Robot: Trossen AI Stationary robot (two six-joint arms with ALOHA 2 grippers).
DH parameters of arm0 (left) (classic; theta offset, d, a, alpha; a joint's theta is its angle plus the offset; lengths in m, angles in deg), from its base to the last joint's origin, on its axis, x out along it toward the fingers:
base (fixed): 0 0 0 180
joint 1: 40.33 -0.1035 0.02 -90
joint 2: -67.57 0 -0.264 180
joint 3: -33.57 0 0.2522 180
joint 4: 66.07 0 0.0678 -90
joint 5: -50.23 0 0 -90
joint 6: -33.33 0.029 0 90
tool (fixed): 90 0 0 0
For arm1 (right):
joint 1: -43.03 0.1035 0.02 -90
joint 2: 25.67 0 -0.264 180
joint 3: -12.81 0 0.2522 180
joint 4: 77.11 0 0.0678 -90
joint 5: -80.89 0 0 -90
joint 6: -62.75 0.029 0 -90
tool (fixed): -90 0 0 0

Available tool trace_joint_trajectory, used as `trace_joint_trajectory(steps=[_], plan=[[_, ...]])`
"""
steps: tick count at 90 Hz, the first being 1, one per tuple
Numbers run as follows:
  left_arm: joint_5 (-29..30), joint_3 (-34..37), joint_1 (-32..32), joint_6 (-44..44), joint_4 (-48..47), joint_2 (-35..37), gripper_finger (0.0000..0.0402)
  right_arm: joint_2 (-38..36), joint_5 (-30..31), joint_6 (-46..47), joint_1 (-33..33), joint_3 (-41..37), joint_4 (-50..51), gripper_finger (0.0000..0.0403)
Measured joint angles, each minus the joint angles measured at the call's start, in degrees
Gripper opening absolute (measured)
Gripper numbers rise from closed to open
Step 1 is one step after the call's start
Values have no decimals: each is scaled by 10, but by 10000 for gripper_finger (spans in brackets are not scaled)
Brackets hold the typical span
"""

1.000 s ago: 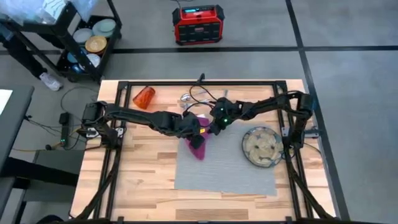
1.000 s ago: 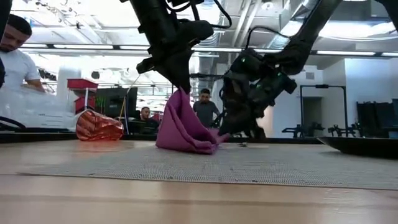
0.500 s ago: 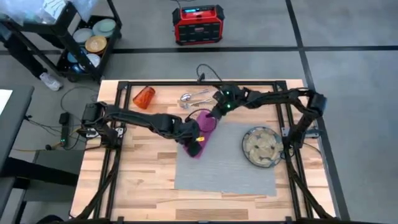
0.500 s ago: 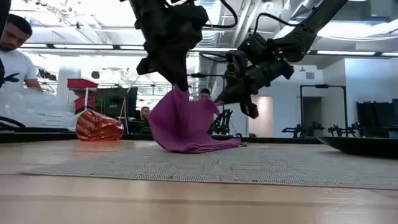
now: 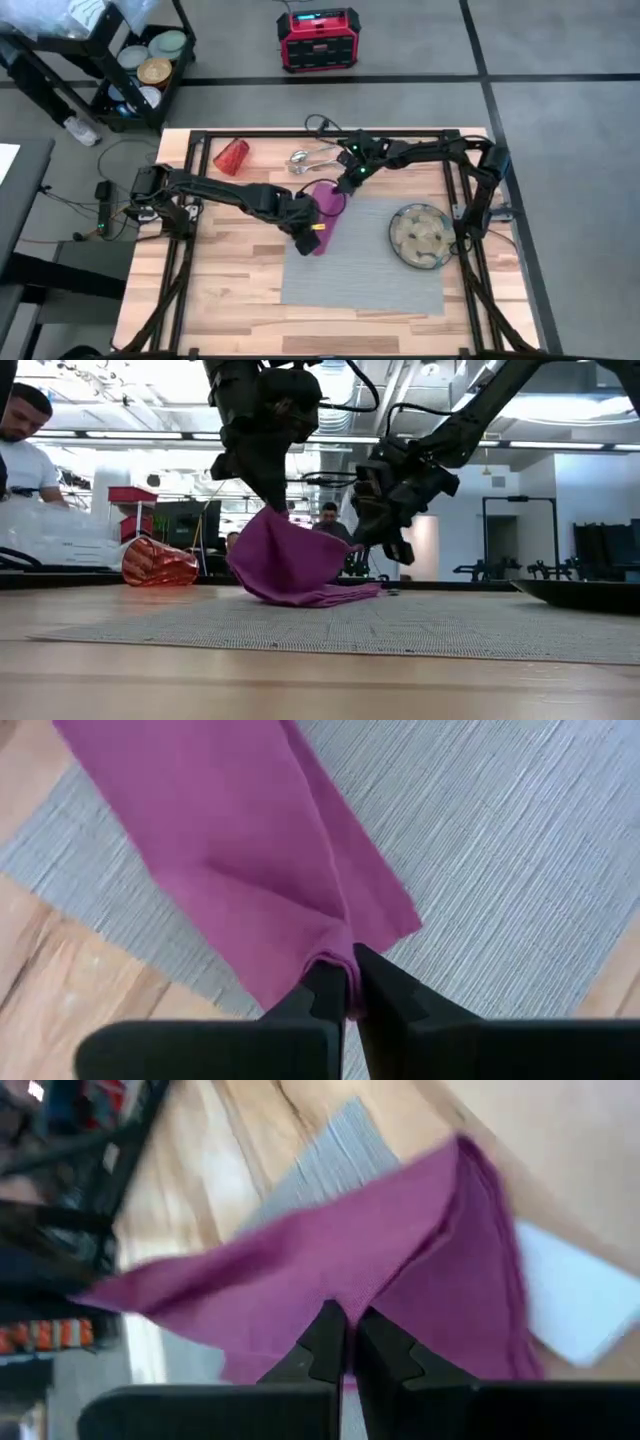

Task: Set table place
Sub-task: Fold the violet table napkin

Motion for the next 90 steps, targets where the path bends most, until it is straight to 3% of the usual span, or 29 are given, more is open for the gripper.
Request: trace_joint_trajectory(steps=[29,53,60,90], plan=[[-103,66,-1,2,78,-4,0,0,-4,-9,-5,0,2,0],[-130,87,-4,2,76,6,0,0,-12,2,-6,0,-15,0],[-118,76,-9,7,62,27,0,0,-16,11,-6,9,-24,0],[37,69,-29,-14,-25,161,0,-1,-33,13,-12,85,-28,0]])
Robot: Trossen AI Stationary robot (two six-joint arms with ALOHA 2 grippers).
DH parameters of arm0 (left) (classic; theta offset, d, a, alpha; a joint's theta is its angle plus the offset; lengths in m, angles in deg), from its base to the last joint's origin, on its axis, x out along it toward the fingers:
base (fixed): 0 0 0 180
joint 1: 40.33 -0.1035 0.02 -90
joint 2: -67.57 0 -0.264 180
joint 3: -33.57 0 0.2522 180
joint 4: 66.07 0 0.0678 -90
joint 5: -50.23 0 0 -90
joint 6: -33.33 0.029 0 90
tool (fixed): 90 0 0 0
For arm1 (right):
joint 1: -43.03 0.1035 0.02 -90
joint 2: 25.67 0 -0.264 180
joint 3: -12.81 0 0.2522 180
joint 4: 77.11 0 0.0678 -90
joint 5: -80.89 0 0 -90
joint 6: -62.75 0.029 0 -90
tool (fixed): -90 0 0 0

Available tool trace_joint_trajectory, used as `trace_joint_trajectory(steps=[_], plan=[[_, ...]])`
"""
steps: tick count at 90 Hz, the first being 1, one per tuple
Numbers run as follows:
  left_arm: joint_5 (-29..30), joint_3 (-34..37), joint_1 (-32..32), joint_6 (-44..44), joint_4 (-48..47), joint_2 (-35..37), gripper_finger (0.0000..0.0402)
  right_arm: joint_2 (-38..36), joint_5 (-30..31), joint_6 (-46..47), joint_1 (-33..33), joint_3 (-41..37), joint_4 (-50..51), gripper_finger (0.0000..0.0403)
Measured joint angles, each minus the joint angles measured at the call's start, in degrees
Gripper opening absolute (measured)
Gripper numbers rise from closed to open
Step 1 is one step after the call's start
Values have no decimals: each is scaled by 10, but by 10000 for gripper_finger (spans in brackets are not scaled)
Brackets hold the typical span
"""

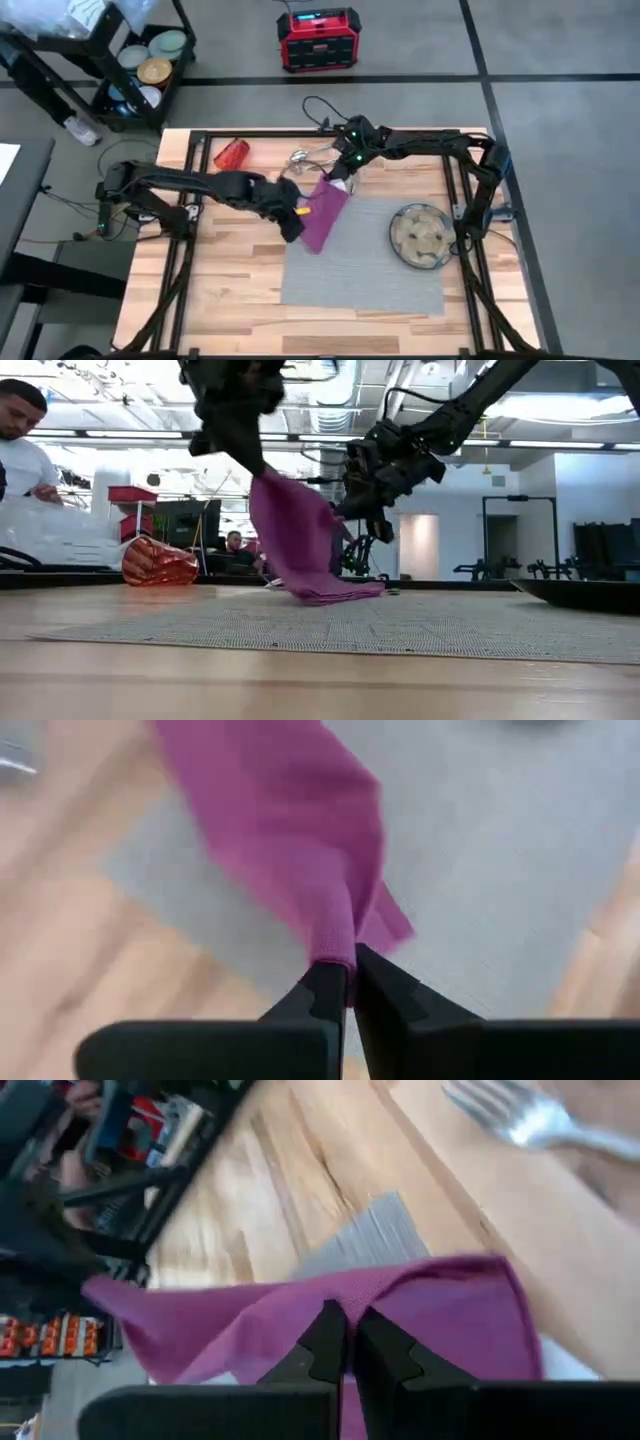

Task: Set table place
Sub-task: Fold the violet table napkin, then move the folded violet table napkin to the left side of the gray table mat

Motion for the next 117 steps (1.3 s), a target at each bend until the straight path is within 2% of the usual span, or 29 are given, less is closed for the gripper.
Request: trace_joint_trajectory(steps=[12,26,43,51,59,66,82,95,100,106,117], plan=[[-16,15,-2,1,-1,5,0,0,-1,-7,-4,3,34,0],[-53,45,-2,2,21,-25,0,17,4,-40,-4,3,94,0],[-129,85,10,-5,113,-83,0,61,4,-66,8,3,134,0],[-170,91,14,-13,123,-109,1,82,3,-77,10,2,157,1],[-213,92,15,-16,107,-110,11,76,-12,-119,5,2,196,17],[-228,92,19,-7,97,-96,33,59,-13,-147,-2,2,220,51],[-221,92,21,5,95,-60,115,31,-25,-133,-11,3,213,161],[-110,91,13,20,97,-46,169,15,-25,-118,-10,3,212,241],[-57,91,7,47,104,-50,176,9,-14,-118,-5,3,219,256],[-15,91,-7,82,126,-65,174,-1,27,-119,7,3,230,262],[-38,91,-53,120,176,-103,143,-18,88,-122,30,-18,220,253]])
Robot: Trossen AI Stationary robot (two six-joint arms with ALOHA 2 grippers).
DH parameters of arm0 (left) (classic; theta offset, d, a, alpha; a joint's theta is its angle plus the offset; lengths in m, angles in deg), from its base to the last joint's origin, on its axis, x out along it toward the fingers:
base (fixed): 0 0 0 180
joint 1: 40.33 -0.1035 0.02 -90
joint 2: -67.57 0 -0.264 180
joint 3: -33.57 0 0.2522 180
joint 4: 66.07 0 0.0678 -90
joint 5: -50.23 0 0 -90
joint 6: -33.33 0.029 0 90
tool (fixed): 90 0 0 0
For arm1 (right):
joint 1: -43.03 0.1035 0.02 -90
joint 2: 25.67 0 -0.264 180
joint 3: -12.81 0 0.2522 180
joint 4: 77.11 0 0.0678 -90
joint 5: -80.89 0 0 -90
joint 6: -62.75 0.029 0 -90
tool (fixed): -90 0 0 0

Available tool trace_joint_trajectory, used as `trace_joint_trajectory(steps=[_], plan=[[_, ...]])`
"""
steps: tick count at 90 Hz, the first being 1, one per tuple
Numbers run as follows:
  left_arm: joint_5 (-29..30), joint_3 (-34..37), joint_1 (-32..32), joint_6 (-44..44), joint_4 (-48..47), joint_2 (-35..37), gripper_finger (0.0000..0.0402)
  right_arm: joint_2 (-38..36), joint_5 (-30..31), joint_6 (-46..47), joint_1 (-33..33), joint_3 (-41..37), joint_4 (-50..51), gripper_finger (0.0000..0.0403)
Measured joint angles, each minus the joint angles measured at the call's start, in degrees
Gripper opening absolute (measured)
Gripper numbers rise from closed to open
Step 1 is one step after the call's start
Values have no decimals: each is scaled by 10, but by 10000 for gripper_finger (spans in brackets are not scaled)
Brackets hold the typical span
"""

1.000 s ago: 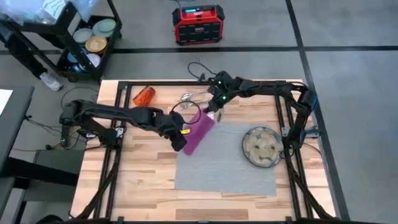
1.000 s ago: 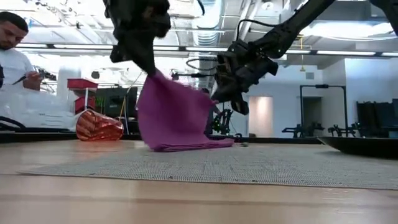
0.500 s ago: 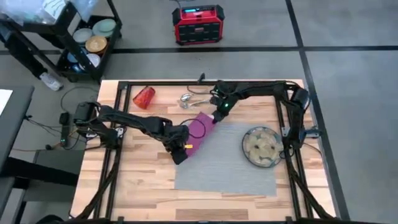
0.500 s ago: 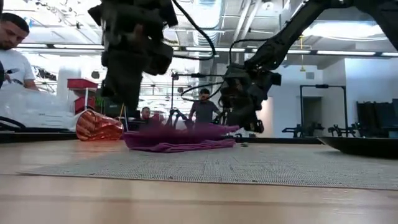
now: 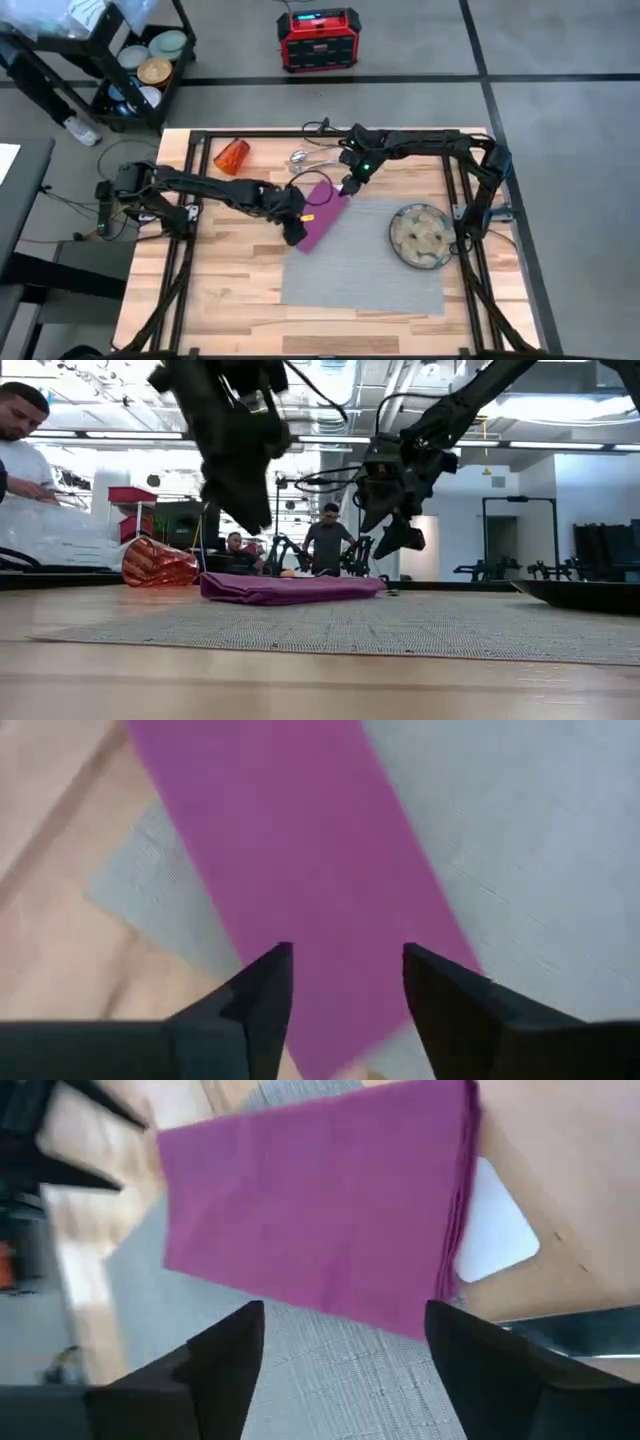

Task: Set table place
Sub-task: Move the folded violet table napkin to the left side of the gray table mat

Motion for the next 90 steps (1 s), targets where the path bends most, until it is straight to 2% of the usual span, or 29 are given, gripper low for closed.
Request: trace_joint_trajectory(steps=[9,16,27,31,42,62,70,90], plan=[[-47,0,-34,23,34,-29,77,-10,22,5,10,-38,-3,221],[-68,0,-50,34,56,-42,19,-20,39,12,11,-73,-7,168],[-84,0,-71,54,80,-43,3,-31,34,23,15,-124,-47,43],[-85,0,-77,63,83,-45,1,-32,22,26,18,-136,-67,19],[-132,2,-96,88,71,-59,0,-30,7,47,31,-150,-99,7],[-208,2,-101,102,98,-124,0,-29,9,48,40,-168,-121,0],[-211,0,-101,98,88,-140,0,-29,9,49,33,-184,-126,0],[-144,1,-99,81,33,-116,0,-32,1,59,21,-231,-144,0]])
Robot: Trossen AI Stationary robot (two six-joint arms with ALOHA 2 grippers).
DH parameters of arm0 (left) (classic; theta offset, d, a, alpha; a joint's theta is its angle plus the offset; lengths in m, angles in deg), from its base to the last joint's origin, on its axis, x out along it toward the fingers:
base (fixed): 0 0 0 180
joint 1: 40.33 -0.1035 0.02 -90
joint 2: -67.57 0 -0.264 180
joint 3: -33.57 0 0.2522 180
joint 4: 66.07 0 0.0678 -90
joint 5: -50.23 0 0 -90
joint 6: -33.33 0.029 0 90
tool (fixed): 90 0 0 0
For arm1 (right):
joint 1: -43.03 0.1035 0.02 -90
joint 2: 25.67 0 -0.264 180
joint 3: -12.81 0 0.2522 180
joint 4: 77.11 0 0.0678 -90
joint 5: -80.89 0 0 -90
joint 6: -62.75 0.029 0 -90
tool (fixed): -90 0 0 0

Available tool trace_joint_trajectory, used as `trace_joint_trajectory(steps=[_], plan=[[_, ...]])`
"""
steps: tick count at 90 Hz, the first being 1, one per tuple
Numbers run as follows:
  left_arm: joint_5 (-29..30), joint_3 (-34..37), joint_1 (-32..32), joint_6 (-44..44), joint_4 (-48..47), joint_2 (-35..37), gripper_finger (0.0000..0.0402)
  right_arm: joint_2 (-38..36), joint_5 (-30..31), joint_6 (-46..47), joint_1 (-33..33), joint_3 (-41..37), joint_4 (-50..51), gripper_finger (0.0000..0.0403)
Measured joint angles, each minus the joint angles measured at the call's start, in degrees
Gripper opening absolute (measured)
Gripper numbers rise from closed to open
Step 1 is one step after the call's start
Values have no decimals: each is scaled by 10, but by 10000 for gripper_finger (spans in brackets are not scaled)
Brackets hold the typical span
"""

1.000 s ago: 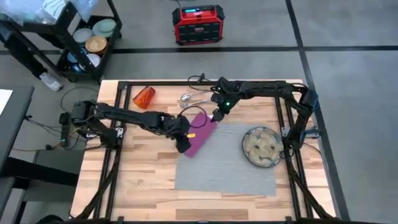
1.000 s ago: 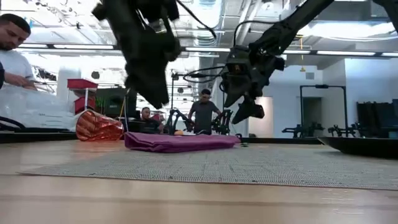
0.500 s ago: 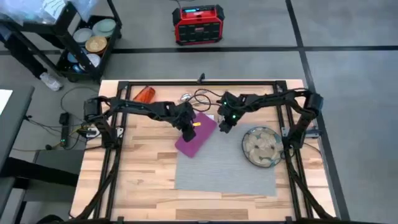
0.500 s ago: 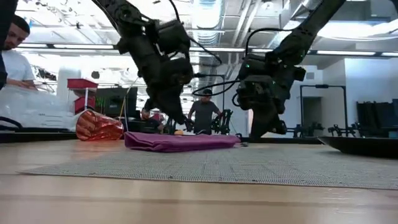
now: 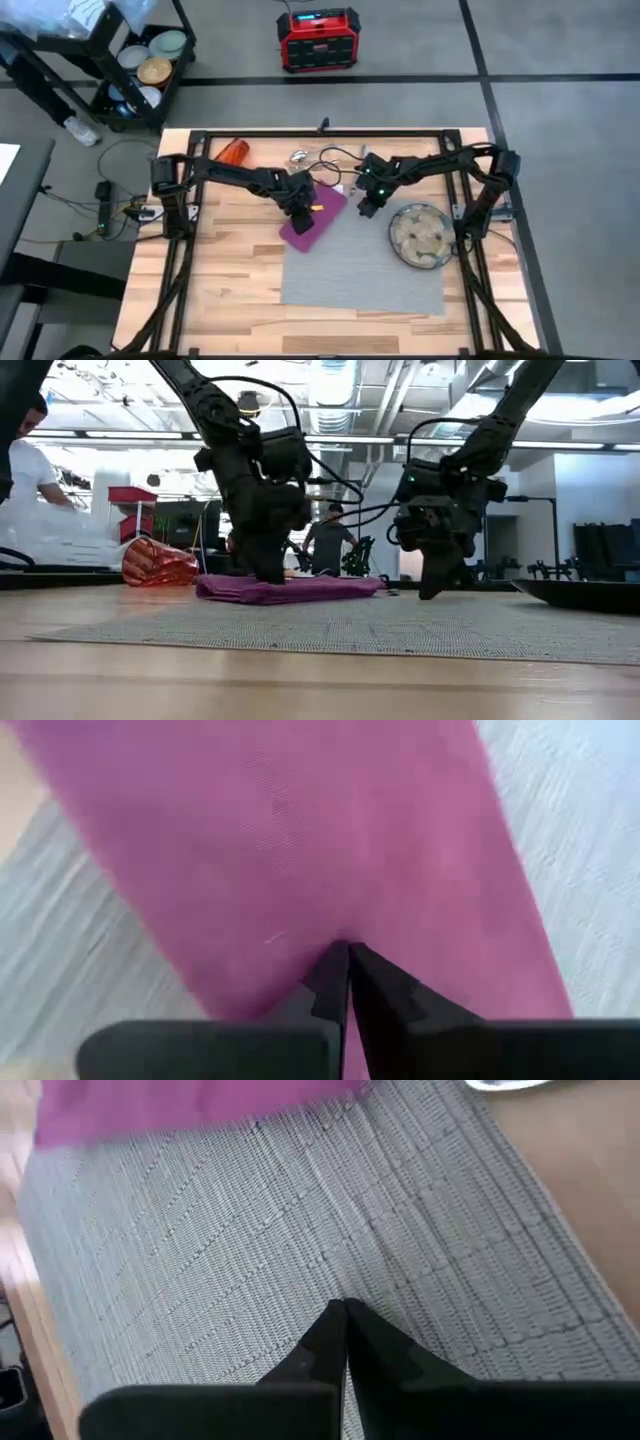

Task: Set table place
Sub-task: Move the folded violet table napkin to the left side of the gray table mat

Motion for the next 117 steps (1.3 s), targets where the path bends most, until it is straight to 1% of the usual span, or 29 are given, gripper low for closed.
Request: trace_joint_trajectory(steps=[9,25,33,43,52,58,70,76,79,85,93,99,102,108,117], plan=[[33,0,0,-1,-52,12,0,0,-3,3,-2,-13,-7,0],[77,0,9,-10,-175,25,0,0,-7,8,-7,-25,-13,0],[88,-1,22,-41,-228,26,0,0,-7,8,-7,-30,-13,0],[88,0,59,-102,-284,25,0,0,-7,7,-7,-33,-15,0],[82,1,106,-176,-323,24,0,0,-7,6,-10,-34,-17,0],[59,5,144,-230,-344,23,0,0,-7,6,-10,-34,-17,0],[-8,25,231,-347,-319,25,0,1,-6,6,-12,-35,-19,0],[-16,21,268,-386,-299,26,0,1,-6,8,-13,-35,-21,0],[-5,15,282,-401,-294,31,0,1,-6,8,-13,-35,-22,0],[40,-5,297,-424,-292,49,0,1,-8,10,-13,-35,-24,0],[125,-22,294,-441,-286,97,0,1,-8,14,-13,-35,-25,0],[187,-20,288,-453,-281,129,0,1,-8,17,-13,-35,-27,0],[206,-14,283,-453,-280,140,0,1,-9,19,-13,-35,-28,0],[211,3,271,-441,-277,157,0,2,-12,21,-13,-35,-29,0],[187,38,257,-397,-269,163,0,2,-12,24,-12,-35,-30,0]])
